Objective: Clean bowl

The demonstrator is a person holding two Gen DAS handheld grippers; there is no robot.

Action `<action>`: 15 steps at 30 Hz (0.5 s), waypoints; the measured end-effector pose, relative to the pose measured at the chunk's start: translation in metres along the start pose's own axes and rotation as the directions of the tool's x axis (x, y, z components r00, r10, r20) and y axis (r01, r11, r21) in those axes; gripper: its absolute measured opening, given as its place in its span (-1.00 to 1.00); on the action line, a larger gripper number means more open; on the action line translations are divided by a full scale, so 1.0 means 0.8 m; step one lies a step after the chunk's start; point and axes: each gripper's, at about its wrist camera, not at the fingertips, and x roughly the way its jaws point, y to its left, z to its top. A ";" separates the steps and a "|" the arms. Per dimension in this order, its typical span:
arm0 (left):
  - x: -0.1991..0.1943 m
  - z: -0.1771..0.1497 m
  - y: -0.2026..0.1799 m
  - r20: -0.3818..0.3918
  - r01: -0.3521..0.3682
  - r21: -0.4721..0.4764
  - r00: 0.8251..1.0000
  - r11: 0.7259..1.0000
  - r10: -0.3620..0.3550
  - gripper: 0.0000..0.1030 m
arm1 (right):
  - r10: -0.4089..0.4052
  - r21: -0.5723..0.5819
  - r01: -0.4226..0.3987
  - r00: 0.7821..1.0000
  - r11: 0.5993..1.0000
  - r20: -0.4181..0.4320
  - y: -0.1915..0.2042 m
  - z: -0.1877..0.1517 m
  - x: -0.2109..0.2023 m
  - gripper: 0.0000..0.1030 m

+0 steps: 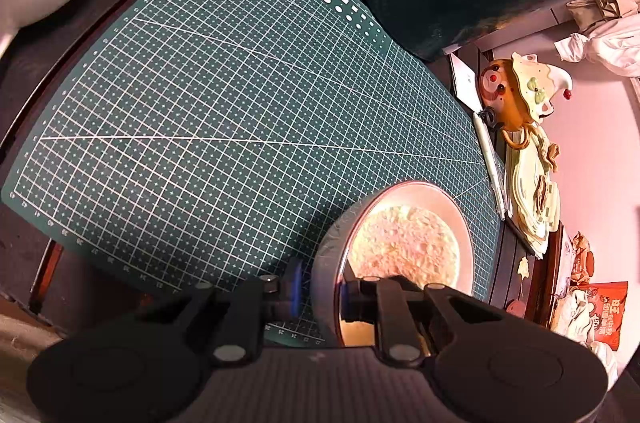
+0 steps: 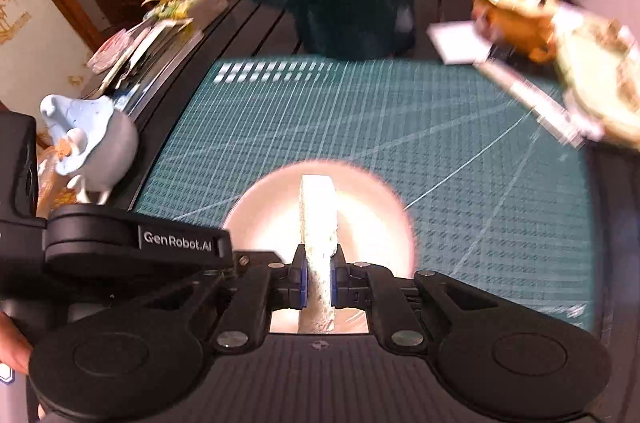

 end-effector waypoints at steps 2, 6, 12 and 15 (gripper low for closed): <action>0.000 0.000 0.000 0.000 0.001 0.001 1.000 1.000 -0.001 -0.64 | -0.039 -0.021 0.039 0.999 0.999 -0.005 0.003 -0.001 0.003 -0.83; -0.001 0.000 -0.001 0.002 0.000 0.005 1.000 1.000 0.000 -0.64 | -0.164 -0.057 0.165 0.986 0.985 0.023 0.008 -0.004 -0.003 -0.83; -0.003 -0.001 -0.005 0.018 -0.018 0.036 1.000 0.999 0.018 -0.63 | -0.253 -0.105 0.269 0.957 0.957 0.145 0.018 -0.002 -0.041 -0.83; -0.007 -0.005 -0.015 0.053 -0.052 0.088 0.997 0.995 0.047 -0.69 | -0.243 -0.086 0.262 0.952 0.961 0.186 0.012 0.002 -0.058 -0.83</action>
